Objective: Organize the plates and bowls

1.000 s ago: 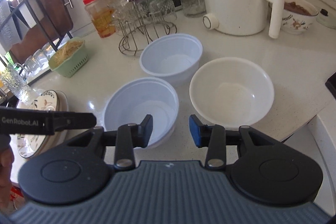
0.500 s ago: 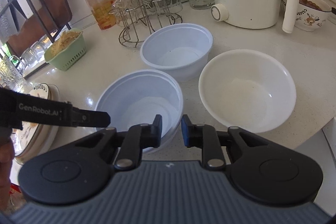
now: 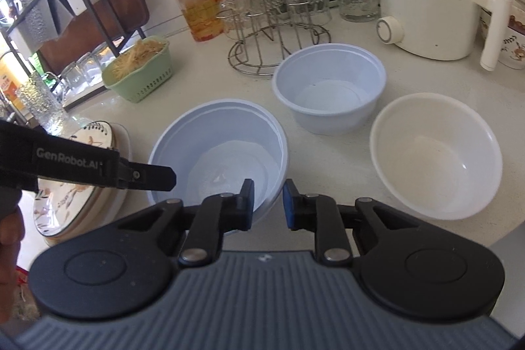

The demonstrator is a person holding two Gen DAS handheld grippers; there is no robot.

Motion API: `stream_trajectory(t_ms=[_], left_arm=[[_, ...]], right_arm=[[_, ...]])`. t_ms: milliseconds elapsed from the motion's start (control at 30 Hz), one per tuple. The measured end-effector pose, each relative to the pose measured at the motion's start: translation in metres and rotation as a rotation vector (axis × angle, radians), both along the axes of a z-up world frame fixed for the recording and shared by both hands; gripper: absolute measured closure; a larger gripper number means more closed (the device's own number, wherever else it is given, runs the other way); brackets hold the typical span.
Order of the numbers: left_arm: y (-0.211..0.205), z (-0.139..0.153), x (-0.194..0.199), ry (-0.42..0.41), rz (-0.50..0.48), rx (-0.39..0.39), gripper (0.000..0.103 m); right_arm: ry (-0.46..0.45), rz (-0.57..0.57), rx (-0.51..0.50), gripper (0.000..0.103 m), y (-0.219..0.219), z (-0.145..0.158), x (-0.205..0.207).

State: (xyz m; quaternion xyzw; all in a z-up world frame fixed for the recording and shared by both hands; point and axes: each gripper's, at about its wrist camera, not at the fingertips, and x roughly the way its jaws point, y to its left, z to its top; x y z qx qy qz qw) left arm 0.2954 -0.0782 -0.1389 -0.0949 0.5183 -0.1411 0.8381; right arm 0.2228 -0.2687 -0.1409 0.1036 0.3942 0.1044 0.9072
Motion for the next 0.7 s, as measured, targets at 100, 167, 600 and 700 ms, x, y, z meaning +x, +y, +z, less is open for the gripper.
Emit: stream_trajectory(t_ms=[100, 167, 600, 700], left_arm=[[0.009, 0.000, -0.003, 0.001, 0.023, 0.013, 0.080], [0.013, -0.003, -0.003, 0.020, 0.027, 0.048, 0.080], [0.029, -0.006, -0.007, 0.031, 0.043, 0.115, 0.079], [0.032, -0.001, -0.007, 0.021, 0.039, 0.121, 0.079]], right_arm=[[0.002, 0.025, -0.006, 0.081, 0.011, 0.000, 0.003], [0.007, 0.041, 0.002, 0.081, 0.017, -0.001, 0.004], [0.034, 0.024, -0.011, 0.079, 0.024, 0.000, 0.004], [0.030, 0.007, -0.013, 0.079, 0.020, 0.005, 0.003]])
